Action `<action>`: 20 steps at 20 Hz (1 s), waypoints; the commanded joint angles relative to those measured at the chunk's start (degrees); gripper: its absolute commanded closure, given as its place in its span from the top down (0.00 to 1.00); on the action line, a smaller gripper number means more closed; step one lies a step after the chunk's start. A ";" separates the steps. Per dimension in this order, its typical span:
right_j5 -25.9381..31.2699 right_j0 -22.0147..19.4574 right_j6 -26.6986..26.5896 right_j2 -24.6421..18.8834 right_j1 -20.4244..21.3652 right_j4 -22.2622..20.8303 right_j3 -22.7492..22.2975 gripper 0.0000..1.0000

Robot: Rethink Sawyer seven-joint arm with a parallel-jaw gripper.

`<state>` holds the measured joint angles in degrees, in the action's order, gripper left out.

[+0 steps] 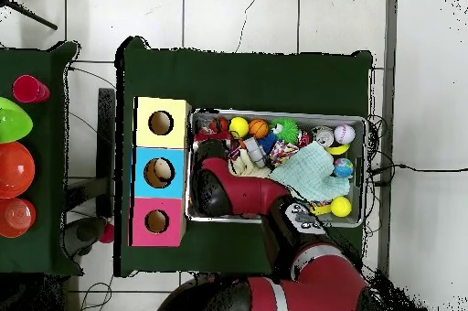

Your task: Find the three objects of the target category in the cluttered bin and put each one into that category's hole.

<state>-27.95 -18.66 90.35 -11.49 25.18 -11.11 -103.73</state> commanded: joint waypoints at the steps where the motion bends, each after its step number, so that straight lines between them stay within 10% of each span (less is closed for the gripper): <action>1: -6.56 0.31 10.51 -2.12 -2.86 -2.55 6.25 1.00; 20: -9.28 1.53 9.53 -0.07 -3.79 -1.93 7.02 1.00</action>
<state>-35.08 -17.27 90.35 -11.46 22.99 -11.13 -100.76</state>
